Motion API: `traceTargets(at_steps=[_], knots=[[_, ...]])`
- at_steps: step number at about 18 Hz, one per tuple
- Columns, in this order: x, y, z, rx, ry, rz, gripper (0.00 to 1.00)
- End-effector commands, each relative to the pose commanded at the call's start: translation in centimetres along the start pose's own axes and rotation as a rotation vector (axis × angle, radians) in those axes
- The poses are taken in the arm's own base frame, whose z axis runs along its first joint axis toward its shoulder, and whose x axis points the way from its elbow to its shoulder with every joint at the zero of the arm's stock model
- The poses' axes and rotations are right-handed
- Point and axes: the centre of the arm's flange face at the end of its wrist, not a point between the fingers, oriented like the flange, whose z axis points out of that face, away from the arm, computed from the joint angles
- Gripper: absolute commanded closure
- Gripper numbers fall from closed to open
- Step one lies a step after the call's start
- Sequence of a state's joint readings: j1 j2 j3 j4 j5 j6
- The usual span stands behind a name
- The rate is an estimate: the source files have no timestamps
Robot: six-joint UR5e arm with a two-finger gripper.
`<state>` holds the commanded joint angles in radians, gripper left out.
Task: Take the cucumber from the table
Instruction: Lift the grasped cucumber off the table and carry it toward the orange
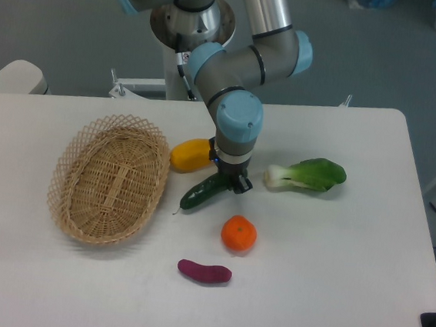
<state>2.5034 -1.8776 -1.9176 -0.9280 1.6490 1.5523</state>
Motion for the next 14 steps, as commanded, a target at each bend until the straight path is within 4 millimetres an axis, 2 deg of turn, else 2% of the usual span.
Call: traceTargets(at_steps=[2, 6, 9, 14], knots=[[-1.6, 0.7, -1.8, 0.001, -0.033, -0.013, 0.96], [-5.9, 2.0, -4.8, 0.01, -0.053, -0.034, 0.97], [-9.2, 2.2, -5.7, 0.014, -0.071, -0.037, 0.96], [-15.2, 2.4, -5.9, 0.058, -0.08, -0.044, 0.95]])
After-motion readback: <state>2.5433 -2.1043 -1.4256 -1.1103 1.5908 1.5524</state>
